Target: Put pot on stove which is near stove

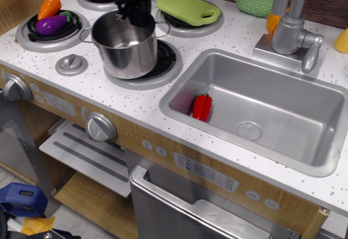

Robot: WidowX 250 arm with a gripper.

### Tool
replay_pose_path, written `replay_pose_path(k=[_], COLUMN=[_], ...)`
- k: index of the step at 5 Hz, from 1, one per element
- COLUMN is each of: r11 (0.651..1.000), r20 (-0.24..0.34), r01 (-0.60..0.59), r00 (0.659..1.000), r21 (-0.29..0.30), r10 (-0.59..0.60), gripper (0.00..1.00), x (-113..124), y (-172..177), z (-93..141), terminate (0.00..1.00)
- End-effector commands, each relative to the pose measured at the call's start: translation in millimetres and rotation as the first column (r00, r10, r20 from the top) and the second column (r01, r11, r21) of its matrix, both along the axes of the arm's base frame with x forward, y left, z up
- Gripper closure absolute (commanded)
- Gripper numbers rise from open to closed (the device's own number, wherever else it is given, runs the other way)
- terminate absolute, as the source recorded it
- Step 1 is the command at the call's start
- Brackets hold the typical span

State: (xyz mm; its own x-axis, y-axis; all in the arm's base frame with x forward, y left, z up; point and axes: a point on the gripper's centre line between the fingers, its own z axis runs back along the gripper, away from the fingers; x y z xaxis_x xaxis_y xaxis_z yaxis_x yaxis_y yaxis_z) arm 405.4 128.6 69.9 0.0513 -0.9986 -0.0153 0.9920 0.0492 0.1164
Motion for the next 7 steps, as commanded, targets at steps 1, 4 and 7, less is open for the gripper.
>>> replay_pose_path(k=[1, 4, 7], r11=[1.000, 0.998, 0.998], r20=[0.064, 0.087, 0.102], r01=[0.002, 0.065, 0.062], r00=[0.998, 0.994, 0.993], r21=[0.018, 0.005, -0.007], r10=[-0.003, -0.065, -0.061], gripper=[1.00, 1.00, 0.00], x=[17.8, 30.0, 29.6], y=[-6.2, 0.9, -4.7], z=[18.2, 10.4, 11.4], terminate=[0.00, 0.00, 1.00])
